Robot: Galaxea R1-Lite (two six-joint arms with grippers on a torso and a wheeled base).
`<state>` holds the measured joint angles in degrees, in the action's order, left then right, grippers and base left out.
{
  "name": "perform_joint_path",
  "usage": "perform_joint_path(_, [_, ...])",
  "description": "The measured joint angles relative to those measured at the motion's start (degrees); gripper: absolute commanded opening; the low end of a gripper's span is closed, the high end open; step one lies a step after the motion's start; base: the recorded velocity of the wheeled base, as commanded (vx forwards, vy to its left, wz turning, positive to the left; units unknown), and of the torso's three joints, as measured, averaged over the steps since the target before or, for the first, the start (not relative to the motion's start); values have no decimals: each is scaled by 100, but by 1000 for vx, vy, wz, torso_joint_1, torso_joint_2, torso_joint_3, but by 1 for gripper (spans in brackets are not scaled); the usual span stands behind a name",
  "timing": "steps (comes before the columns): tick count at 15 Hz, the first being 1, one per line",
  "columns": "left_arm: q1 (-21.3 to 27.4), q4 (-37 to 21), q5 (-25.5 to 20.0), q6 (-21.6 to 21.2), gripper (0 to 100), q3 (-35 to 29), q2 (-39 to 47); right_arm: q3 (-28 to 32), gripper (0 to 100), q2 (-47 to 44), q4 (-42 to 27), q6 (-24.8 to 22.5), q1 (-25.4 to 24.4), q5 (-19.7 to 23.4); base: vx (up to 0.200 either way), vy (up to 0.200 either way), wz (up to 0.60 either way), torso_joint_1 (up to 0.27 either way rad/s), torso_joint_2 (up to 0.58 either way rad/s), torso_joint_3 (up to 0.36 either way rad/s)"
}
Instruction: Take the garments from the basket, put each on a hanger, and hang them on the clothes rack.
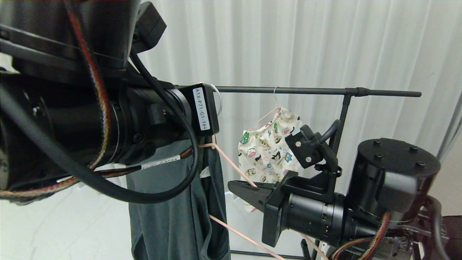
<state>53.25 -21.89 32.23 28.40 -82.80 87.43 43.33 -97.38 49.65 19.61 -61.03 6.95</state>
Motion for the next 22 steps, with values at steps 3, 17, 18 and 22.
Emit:
perform_joint_path(3, [79, 4, 22, -2, 0, -13, 38, 185, 0, -171, 152, 132, -20, -227, 0, 0, 0, 0, 0, 0])
perform_joint_path(17, [256, 2, 340, -5, 100, 323, -88, 308, 0, 59, 460, 351, 560, -629, 0, 0, 0, 0, 0, 0])
perform_joint_path(18, [269, 0, 343, -5, 100, 328, -100, 322, 0, 88, 456, 354, 571, -638, 0, 0, 0, 0, 0, 0])
perform_joint_path(22, [289, 2, 343, -9, 100, 540, -293, 358, 0, 221, 467, 323, 739, -633, 0, 0, 0, 0, 0, 0])
